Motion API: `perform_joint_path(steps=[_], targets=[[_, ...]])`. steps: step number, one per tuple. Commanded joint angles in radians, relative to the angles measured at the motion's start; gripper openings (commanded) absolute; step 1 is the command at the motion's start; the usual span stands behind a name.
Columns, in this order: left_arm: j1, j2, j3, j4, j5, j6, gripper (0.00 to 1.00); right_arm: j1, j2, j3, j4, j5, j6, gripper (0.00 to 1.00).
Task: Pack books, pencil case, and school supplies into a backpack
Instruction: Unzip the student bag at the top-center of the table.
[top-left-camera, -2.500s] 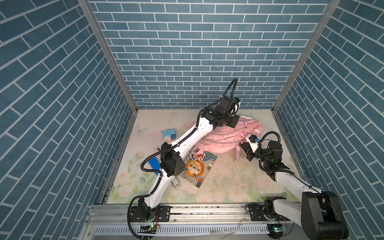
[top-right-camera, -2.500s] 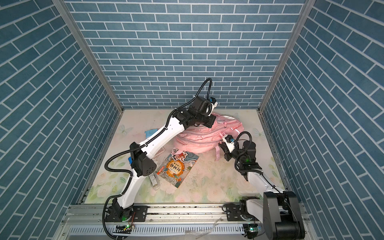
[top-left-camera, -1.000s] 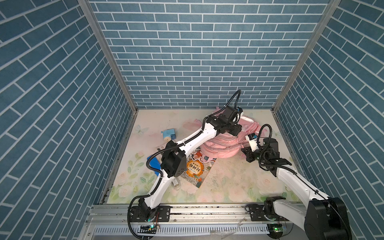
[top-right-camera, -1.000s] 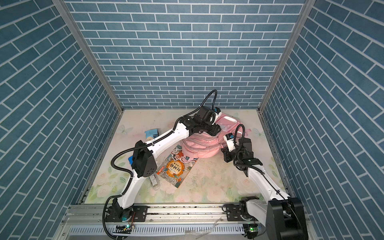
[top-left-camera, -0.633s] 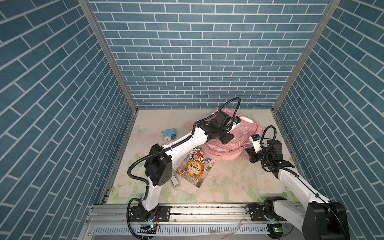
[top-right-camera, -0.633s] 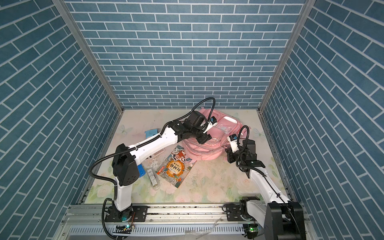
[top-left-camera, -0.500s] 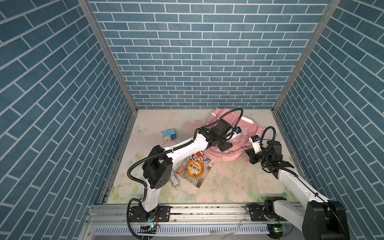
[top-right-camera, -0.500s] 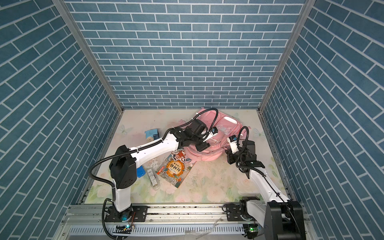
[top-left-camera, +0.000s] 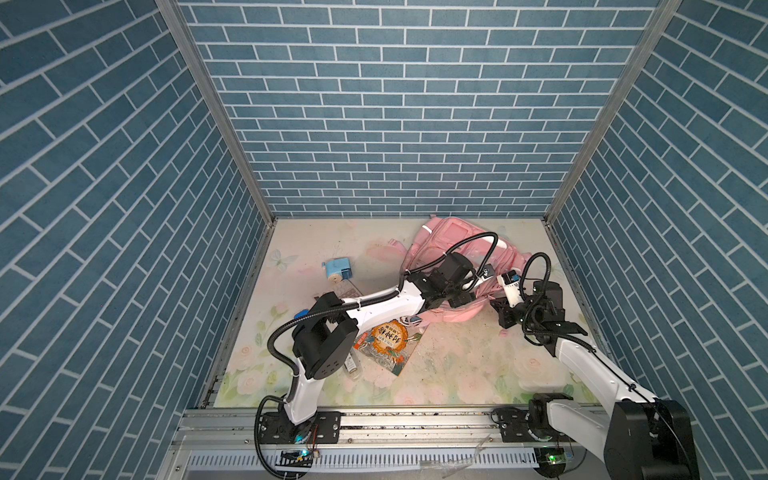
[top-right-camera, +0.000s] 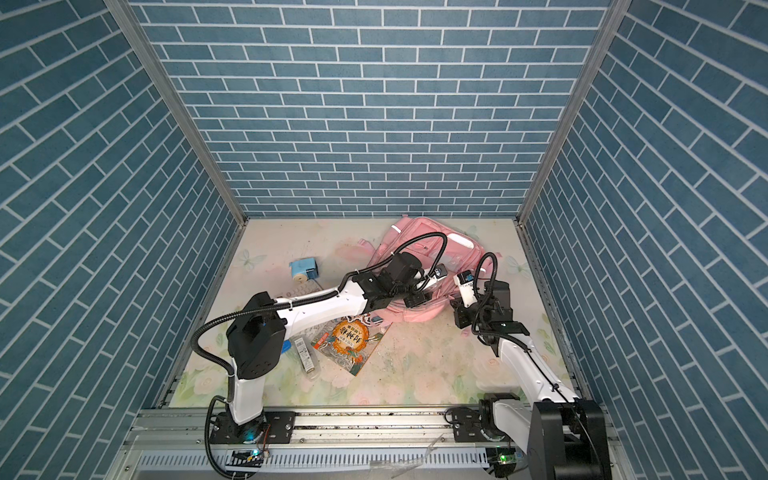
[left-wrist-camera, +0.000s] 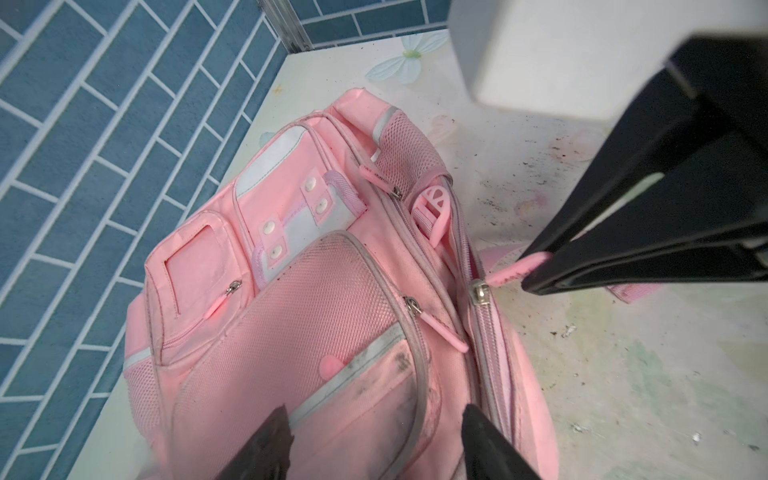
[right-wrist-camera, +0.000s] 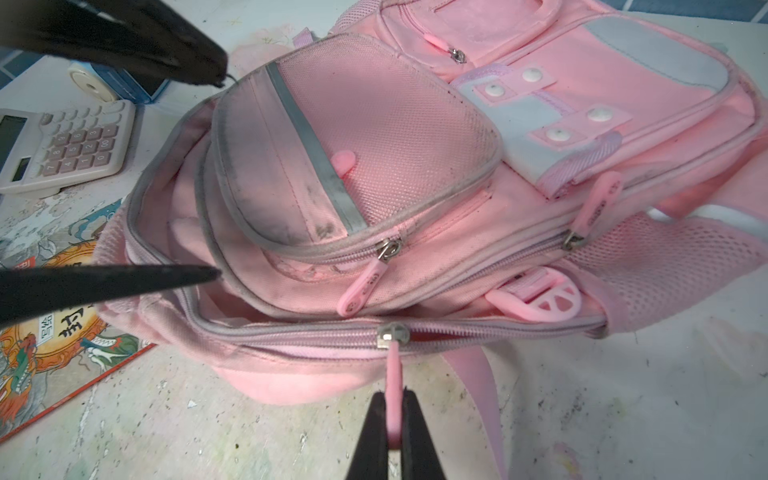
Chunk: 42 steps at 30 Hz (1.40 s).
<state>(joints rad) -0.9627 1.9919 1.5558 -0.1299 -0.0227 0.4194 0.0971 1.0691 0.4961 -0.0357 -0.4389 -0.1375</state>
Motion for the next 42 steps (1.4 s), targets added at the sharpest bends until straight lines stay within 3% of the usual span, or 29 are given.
perform_joint_path(steps=[1,11,21,26,36,38,39,42], targets=[[-0.005,0.06,0.001,-0.001,-0.018,0.064,0.67,-0.002,0.001,0.003,0.021,-0.029,-0.037,0.0],[-0.009,0.15,0.04,0.013,-0.099,0.088,0.69,-0.002,0.031,0.012,0.01,-0.082,-0.045,0.0],[-0.009,0.137,0.003,0.104,-0.185,0.089,0.69,-0.001,0.031,0.004,0.005,-0.074,-0.05,0.0],[-0.008,0.16,0.015,0.094,-0.148,0.115,0.69,-0.001,0.035,0.005,0.003,-0.076,-0.051,0.0],[-0.011,0.243,0.039,0.082,-0.212,0.148,0.68,-0.002,0.047,0.009,0.004,-0.084,-0.049,0.0],[-0.012,0.235,0.038,0.103,-0.211,0.14,0.61,-0.001,0.051,0.006,0.007,-0.084,-0.048,0.0],[-0.011,0.228,0.039,0.114,-0.208,0.134,0.52,-0.002,0.053,0.006,0.009,-0.083,-0.048,0.0],[-0.011,0.19,0.029,0.146,-0.205,0.128,0.11,-0.002,0.055,0.006,0.012,-0.078,-0.048,0.0]])
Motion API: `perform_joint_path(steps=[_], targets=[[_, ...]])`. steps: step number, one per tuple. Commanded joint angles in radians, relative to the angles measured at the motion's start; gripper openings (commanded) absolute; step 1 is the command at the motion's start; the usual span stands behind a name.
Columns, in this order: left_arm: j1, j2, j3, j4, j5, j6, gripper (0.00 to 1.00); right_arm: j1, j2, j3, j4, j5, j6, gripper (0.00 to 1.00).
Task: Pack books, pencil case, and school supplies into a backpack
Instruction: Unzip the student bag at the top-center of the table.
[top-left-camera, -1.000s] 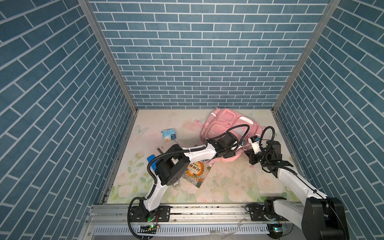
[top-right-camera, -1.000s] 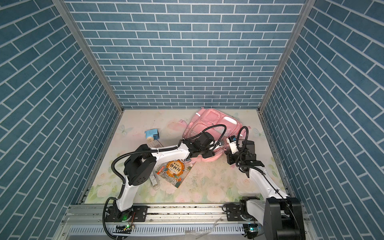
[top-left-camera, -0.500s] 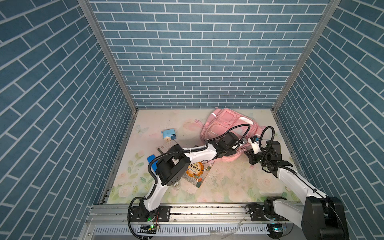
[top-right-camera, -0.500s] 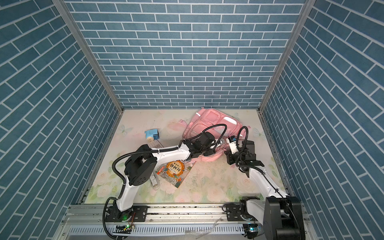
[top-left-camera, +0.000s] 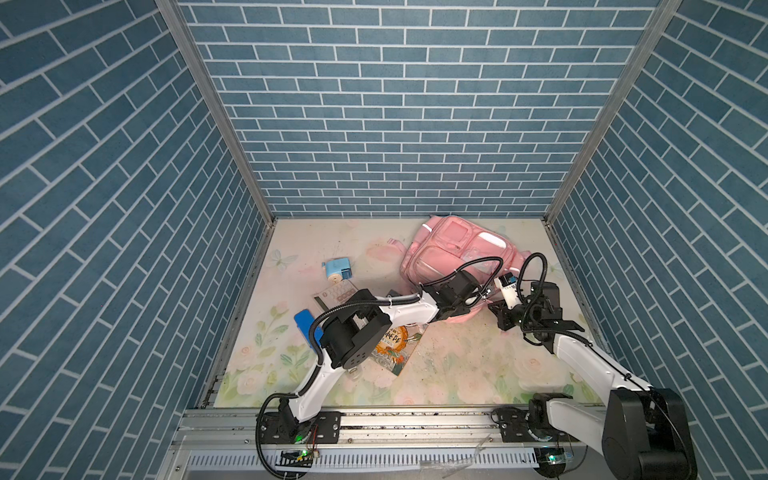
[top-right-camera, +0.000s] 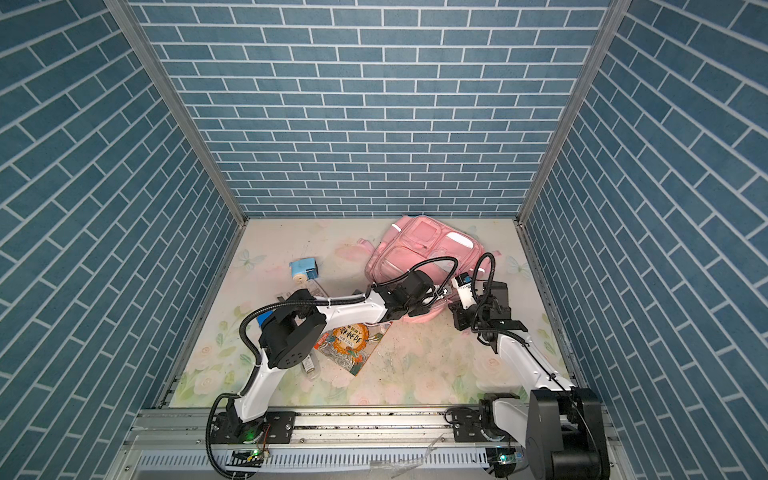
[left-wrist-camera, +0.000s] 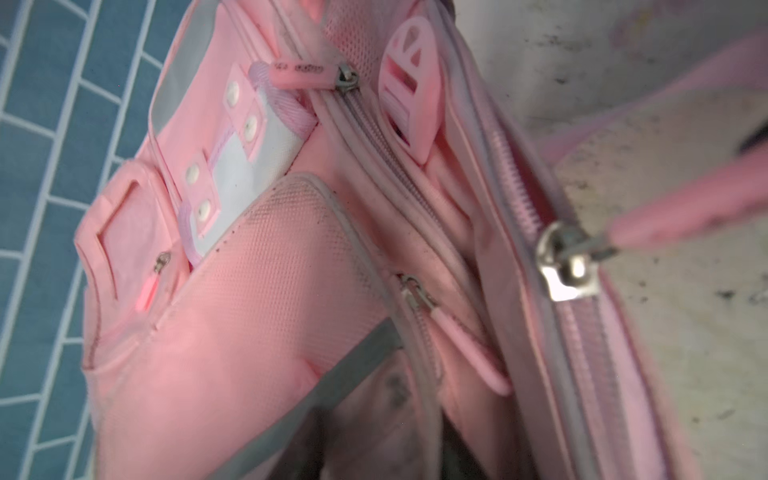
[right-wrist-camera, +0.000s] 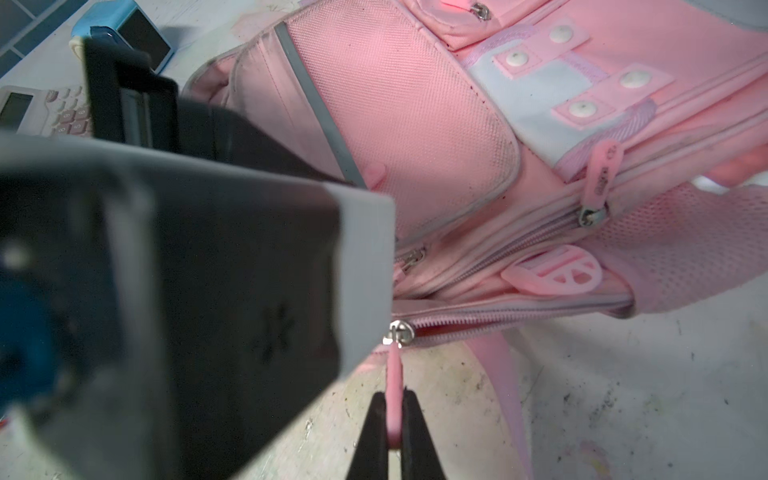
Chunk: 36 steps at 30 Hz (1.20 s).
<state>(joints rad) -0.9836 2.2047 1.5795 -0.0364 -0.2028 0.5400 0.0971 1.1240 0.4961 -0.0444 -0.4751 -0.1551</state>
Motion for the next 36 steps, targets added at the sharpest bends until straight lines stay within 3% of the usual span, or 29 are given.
perform_joint_path(steps=[1,2,8,15,19,23,29,36], targets=[[0.01,-0.034,0.007,0.051,-0.018,0.011,0.04,-0.001,-0.001,0.007,0.023,-0.039,-0.031,0.0],[0.01,-0.046,0.012,0.046,-0.015,0.012,0.0,-0.001,-0.005,0.009,0.028,-0.035,-0.031,0.0],[0.027,-0.108,0.057,-0.026,0.037,-0.065,0.0,-0.002,-0.071,0.011,0.086,-0.02,-0.029,0.0],[0.121,-0.124,0.216,-0.162,0.198,-0.337,0.0,0.002,-0.126,0.012,0.19,-0.141,-0.029,0.0],[0.127,-0.106,0.32,-0.246,0.246,-0.433,0.0,0.041,-0.123,0.063,0.178,-0.163,-0.037,0.0],[0.127,-0.094,0.395,-0.315,0.306,-0.534,0.0,0.039,-0.118,0.125,0.154,-0.078,-0.031,0.0],[0.132,-0.083,0.476,-0.325,0.395,-0.775,0.0,-0.003,-0.061,0.242,0.07,-0.059,-0.112,0.0],[0.143,0.012,0.647,-0.34,0.322,-0.953,0.0,0.018,-0.065,0.296,-0.024,-0.123,-0.128,0.0]])
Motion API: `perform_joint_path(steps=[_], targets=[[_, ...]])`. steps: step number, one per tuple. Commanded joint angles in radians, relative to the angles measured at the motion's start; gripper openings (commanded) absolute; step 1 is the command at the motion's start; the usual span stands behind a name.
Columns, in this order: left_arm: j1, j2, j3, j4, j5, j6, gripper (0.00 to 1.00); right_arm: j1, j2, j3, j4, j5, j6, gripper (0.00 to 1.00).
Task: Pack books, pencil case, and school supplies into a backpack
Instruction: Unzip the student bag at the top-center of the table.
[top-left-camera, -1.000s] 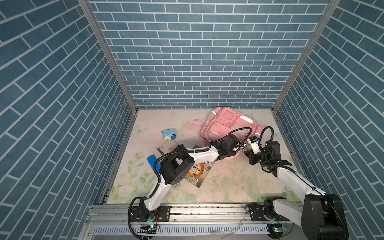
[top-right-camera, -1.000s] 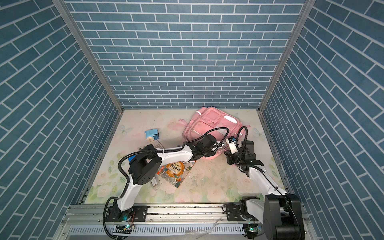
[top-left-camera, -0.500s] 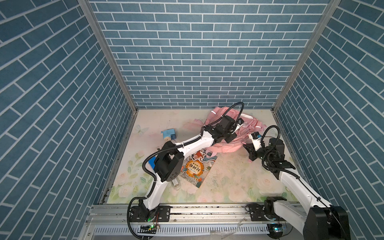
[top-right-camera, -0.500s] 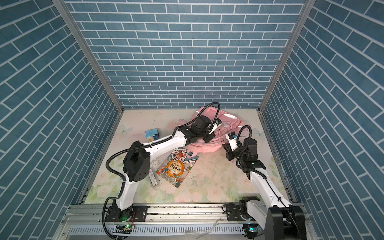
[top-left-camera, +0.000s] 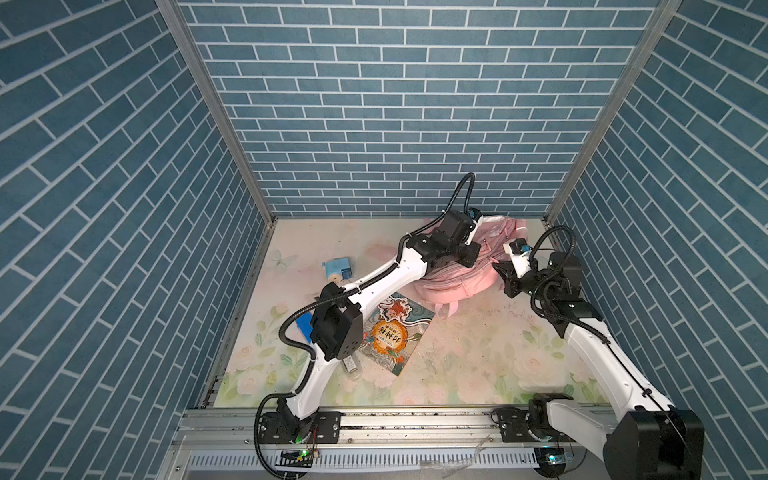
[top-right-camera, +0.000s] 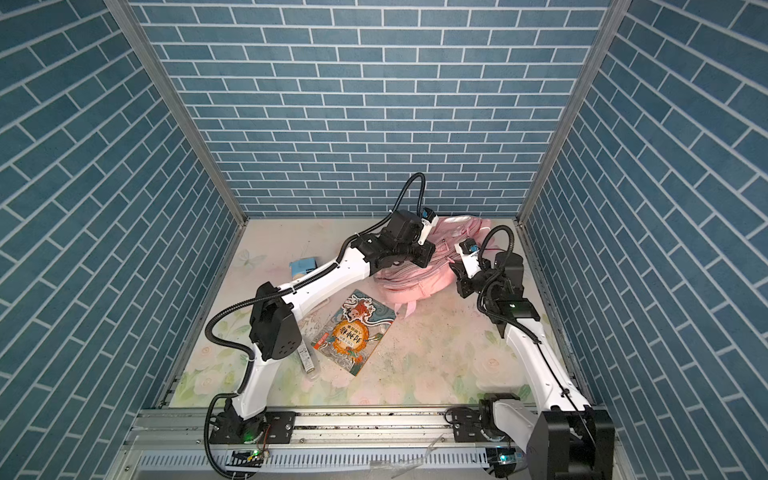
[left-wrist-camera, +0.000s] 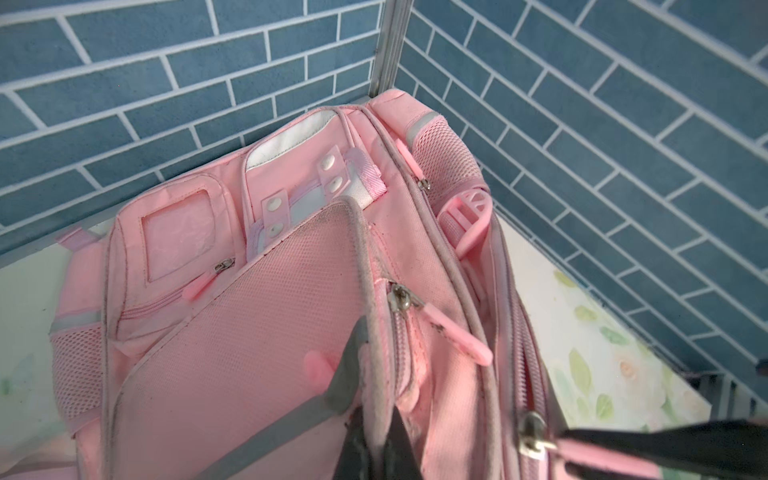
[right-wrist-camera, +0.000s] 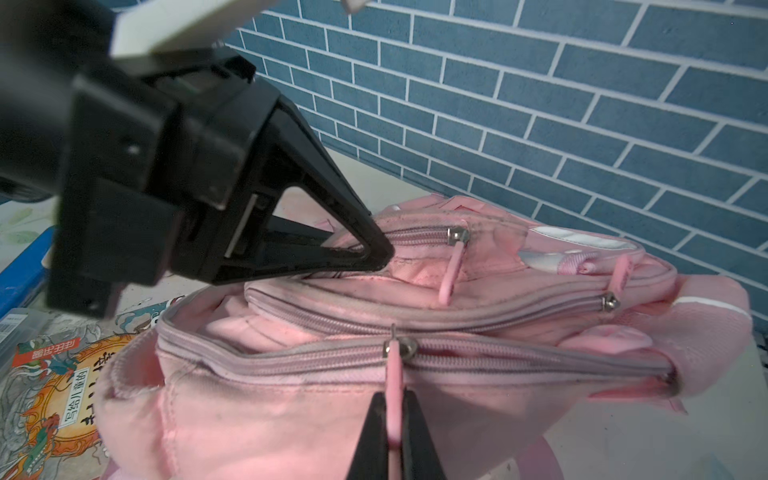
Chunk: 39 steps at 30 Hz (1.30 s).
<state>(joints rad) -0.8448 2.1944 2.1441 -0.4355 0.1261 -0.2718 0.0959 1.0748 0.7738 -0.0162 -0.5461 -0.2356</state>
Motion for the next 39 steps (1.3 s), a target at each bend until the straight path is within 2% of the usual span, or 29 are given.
perform_joint_path(steps=[1,5,8,12,14,20,24,31,36,39], targets=[[0.006,0.035,0.105,0.062,-0.007,-0.169,0.0,0.04,-0.024,0.015,-0.065,-0.046,-0.052,0.0],[0.004,0.083,0.198,0.047,-0.035,-0.235,0.0,0.132,-0.043,-0.005,-0.114,0.003,-0.046,0.0],[0.004,0.09,0.217,0.048,-0.048,-0.291,0.0,0.184,-0.061,-0.026,-0.107,0.047,-0.022,0.0],[-0.002,0.074,0.202,0.04,-0.024,-0.35,0.0,0.174,-0.066,-0.019,-0.113,0.175,0.003,0.0],[-0.003,0.045,0.162,0.057,0.001,-0.389,0.0,0.124,-0.061,-0.002,-0.128,0.187,0.003,0.0],[-0.017,-0.029,0.048,0.133,0.064,-0.468,0.0,-0.009,-0.07,0.009,-0.122,0.183,-0.011,0.0],[-0.037,-0.049,0.008,0.136,0.082,-0.488,0.0,-0.086,-0.067,0.011,-0.096,0.138,0.0,0.0],[-0.027,-0.103,-0.166,0.338,0.135,-0.589,0.0,-0.094,-0.03,0.043,-0.132,0.127,-0.055,0.0],[-0.009,-0.117,-0.235,0.502,0.142,-0.676,0.0,-0.093,-0.091,0.019,-0.164,0.005,-0.079,0.0],[0.003,-0.135,-0.299,0.605,0.137,-0.76,0.0,-0.088,-0.135,-0.009,-0.169,-0.017,-0.074,0.0]])
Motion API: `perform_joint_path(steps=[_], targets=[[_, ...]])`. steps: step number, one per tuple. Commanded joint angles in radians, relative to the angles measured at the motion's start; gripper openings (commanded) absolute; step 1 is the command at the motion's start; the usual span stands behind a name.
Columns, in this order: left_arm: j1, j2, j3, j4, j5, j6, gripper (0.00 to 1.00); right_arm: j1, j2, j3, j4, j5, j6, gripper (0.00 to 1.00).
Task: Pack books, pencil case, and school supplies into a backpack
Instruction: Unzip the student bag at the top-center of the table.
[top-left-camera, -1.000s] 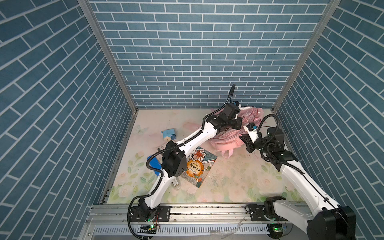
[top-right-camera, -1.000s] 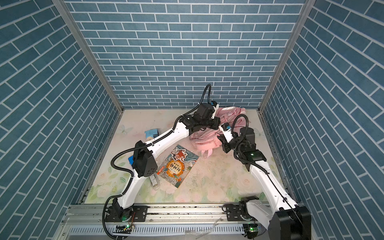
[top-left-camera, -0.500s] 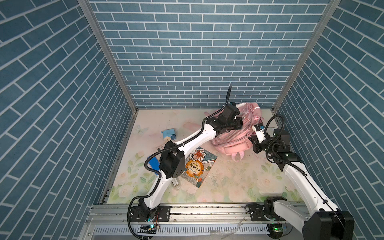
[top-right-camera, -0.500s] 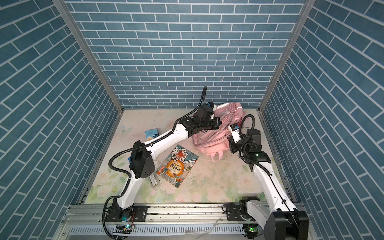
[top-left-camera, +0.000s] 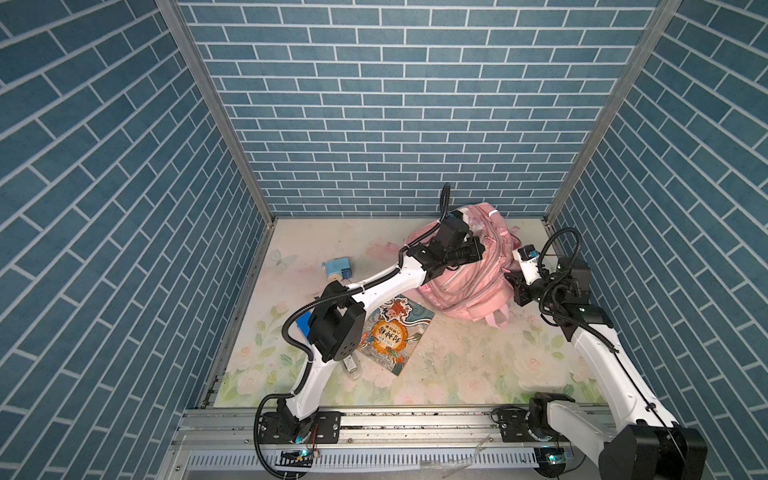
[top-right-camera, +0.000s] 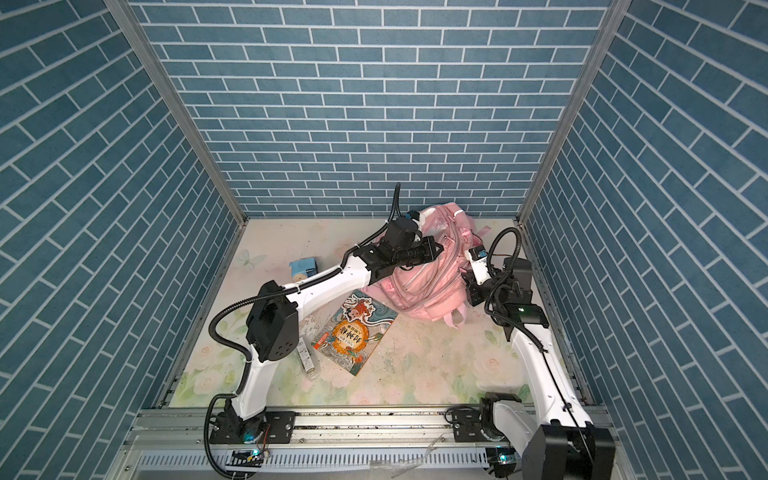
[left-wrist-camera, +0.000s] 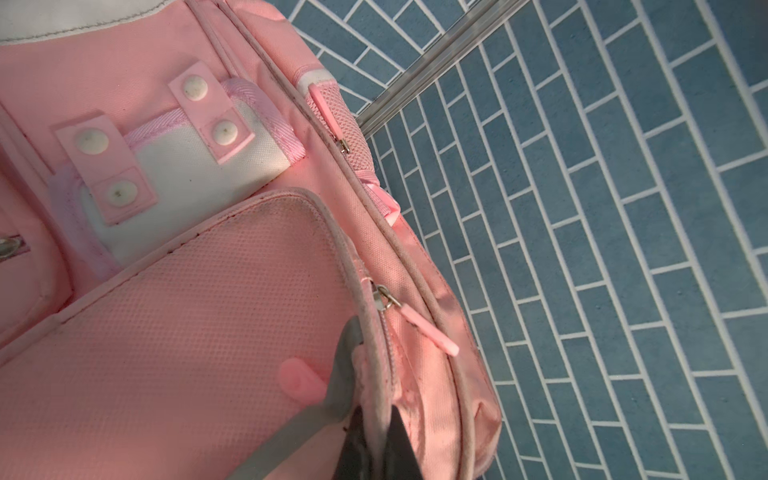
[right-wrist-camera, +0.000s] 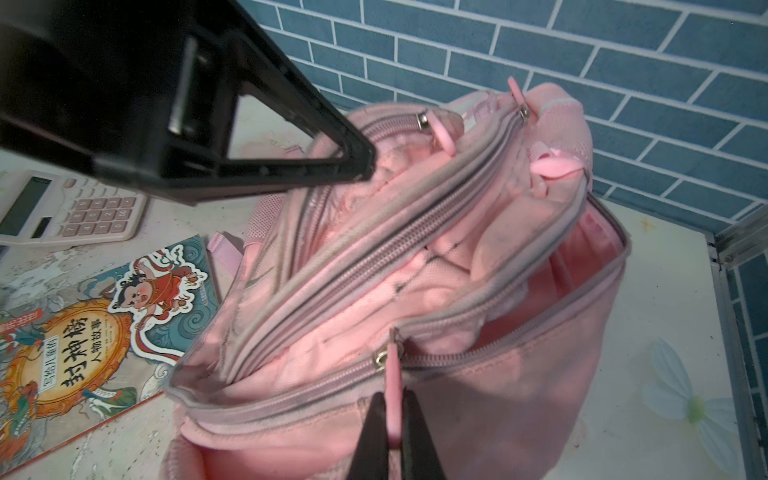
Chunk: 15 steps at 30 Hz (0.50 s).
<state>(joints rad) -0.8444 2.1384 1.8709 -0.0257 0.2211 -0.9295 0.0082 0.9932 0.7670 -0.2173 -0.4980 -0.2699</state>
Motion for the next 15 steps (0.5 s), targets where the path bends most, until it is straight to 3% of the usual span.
perform_joint_path(steps=[1,7,15], targets=[[0.006,-0.081,-0.037,0.214,0.035,-0.118,0.0,0.006,-0.062,-0.01,0.024,-0.063,-0.041,0.0],[0.004,-0.058,0.028,0.169,0.002,-0.097,0.0,0.145,-0.088,-0.045,-0.025,0.0,-0.07,0.0],[0.004,0.005,0.134,0.088,-0.043,-0.072,0.0,0.288,-0.132,-0.119,0.045,0.106,0.009,0.0]])
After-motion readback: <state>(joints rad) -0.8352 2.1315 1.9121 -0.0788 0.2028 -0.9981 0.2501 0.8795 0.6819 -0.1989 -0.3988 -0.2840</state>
